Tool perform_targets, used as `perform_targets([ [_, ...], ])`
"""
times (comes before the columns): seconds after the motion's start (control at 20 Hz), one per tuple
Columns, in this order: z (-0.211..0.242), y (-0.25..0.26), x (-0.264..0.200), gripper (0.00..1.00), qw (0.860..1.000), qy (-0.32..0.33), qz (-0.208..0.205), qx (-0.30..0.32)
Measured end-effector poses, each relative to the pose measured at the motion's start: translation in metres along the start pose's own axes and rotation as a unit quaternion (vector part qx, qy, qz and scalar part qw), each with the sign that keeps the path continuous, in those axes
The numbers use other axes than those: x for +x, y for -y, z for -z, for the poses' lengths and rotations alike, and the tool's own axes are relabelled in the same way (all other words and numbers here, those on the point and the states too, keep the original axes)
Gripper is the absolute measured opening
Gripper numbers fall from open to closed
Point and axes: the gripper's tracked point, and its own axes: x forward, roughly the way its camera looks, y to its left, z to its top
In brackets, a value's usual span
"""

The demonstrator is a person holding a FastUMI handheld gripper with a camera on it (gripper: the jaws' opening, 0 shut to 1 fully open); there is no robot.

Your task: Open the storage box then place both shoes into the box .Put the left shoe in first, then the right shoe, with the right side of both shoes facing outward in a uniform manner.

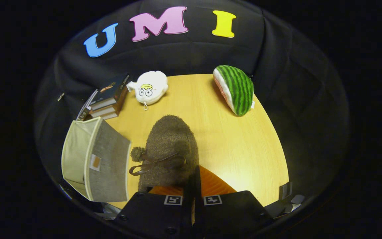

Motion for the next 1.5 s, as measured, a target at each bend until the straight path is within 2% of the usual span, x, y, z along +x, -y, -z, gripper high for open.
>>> perform_targets([
  [0.3,-0.033,-0.105,-0.041,0.08,0.997,0.016,-0.071,-0.001],
  [0.6,-0.026,-0.197,-0.045,0.08,0.994,-0.008,-0.112,-0.001],
  [0.9,-0.001,-0.234,-0.014,0.11,0.995,-0.031,-0.086,-0.035],
  [1.15,0.019,-0.236,0.006,0.12,0.996,-0.052,-0.060,-0.039],
  [1.35,0.019,-0.220,0.007,0.12,0.997,-0.054,-0.034,-0.047],
  [1.5,0.026,-0.220,0.005,0.18,0.996,-0.067,-0.046,-0.034],
])
